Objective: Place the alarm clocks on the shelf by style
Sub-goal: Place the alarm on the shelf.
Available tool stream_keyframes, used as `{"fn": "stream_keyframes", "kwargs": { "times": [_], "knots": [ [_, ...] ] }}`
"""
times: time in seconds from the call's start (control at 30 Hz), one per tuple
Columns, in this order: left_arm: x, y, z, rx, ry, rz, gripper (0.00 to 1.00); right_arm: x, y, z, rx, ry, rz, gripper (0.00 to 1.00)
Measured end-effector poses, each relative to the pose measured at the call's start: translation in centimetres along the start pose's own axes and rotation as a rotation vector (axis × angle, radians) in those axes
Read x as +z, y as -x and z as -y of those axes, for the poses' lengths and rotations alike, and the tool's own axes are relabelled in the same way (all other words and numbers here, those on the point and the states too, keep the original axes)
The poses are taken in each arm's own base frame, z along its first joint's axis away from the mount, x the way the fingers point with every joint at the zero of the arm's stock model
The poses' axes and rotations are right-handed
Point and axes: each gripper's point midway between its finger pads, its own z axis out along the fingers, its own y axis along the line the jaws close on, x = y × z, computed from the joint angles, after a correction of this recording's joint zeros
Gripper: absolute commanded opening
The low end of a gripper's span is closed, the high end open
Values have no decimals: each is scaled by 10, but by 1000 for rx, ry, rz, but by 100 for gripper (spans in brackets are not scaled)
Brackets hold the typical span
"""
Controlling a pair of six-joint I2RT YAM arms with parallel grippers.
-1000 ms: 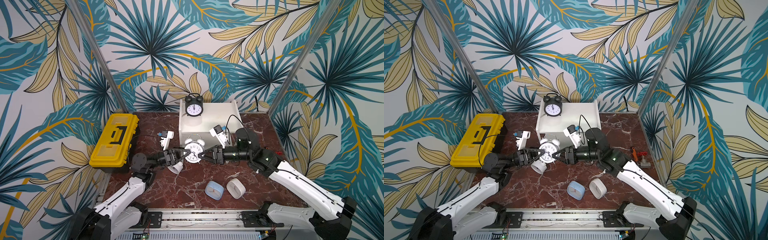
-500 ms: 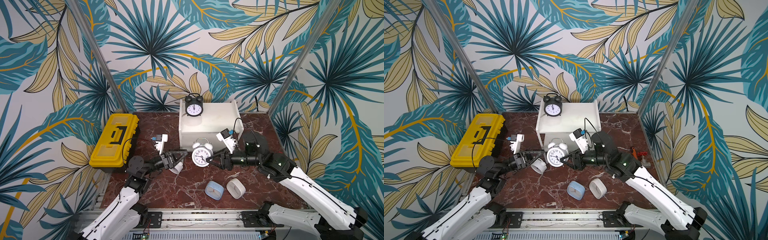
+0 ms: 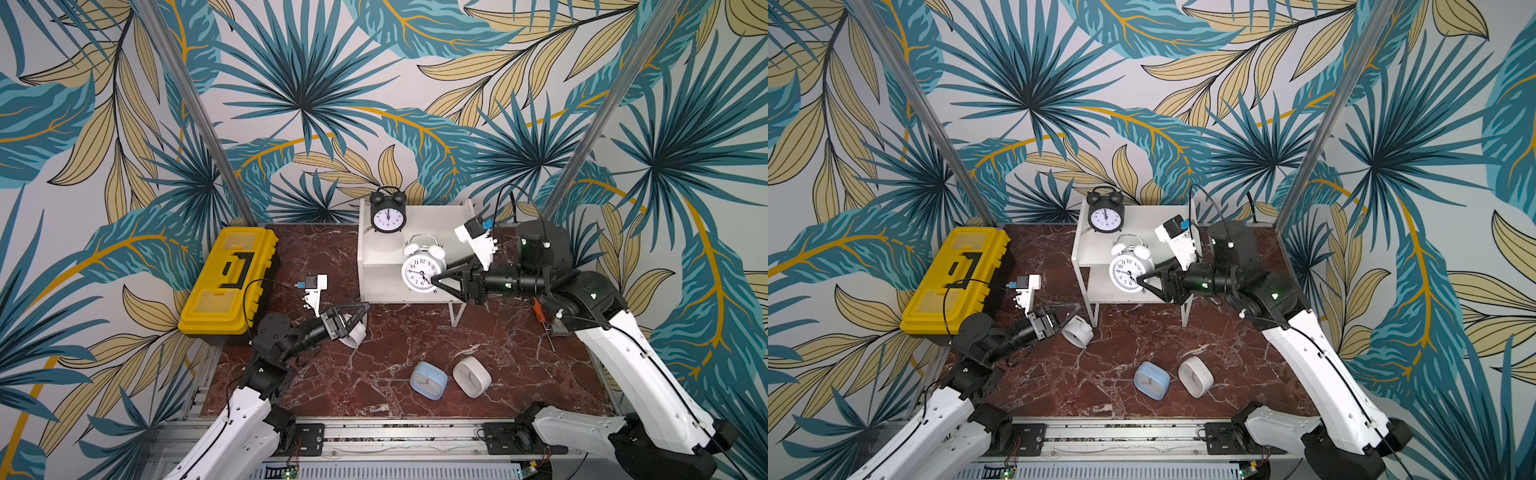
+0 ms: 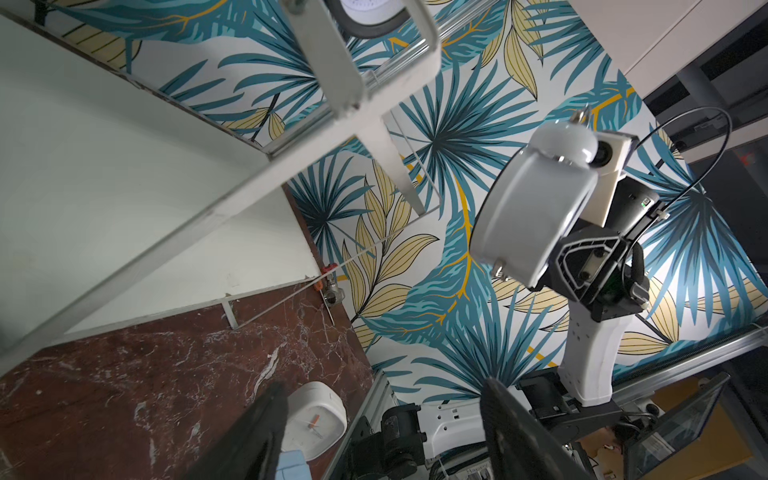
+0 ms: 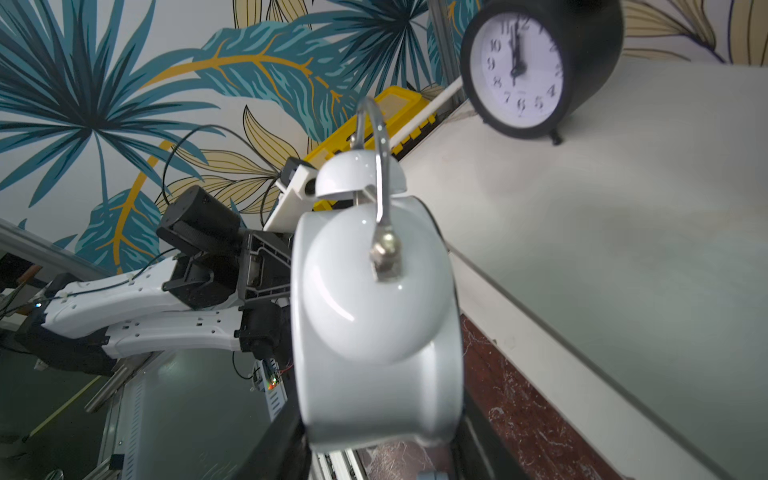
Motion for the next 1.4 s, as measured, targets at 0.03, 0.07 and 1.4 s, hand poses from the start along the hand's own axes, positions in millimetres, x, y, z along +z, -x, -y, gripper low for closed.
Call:
{"fn": "stream_keyframes", "kwargs": {
  "times": [0.03,0.07,1.4],
  "knots": [
    [0,0,-3,-3,11,-2,76,-1,9,6,-11,-8,13,19],
    [1,-1,-6,-7,24,-6,76,-2,19,13,-26,-16,28,20],
    [21,26,-26,-42,109,-26,69,31,44,150,-109,11,-3,53]
  ]
}}
